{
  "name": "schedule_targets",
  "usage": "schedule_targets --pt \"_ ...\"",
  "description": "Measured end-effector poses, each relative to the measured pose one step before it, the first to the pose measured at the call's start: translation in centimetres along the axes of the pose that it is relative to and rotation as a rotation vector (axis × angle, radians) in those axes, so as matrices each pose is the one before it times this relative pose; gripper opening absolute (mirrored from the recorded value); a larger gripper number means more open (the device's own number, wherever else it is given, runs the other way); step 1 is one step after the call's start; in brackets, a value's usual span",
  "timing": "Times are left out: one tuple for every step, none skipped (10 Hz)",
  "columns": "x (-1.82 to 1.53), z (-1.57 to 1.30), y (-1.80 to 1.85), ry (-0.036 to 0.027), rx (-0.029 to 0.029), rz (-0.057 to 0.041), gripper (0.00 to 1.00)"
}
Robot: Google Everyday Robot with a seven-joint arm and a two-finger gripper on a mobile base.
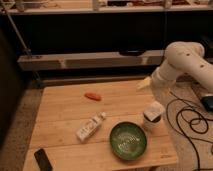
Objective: Move the arm in a circular motion
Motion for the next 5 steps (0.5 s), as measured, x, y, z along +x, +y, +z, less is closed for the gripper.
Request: schedule_targets --pt "-1.921 -0.35 0.608 -0.00766 -0.00403 0.02487 0.8" --pt "-2.894 -0.483 0.647 -0.01492 -0.00305 0.02786 0.8" --pt "-2.584 -0.367 0.284 -0.0182 -0.00155 0.01365 0.8" --pt "-2.469 -0.194 -0.135 -0.02328 -0.00209 0.00172 0.8" --pt "-2.352 -0.061 -0.571 -0.02579 -0.00025 -0.00747 0.8"
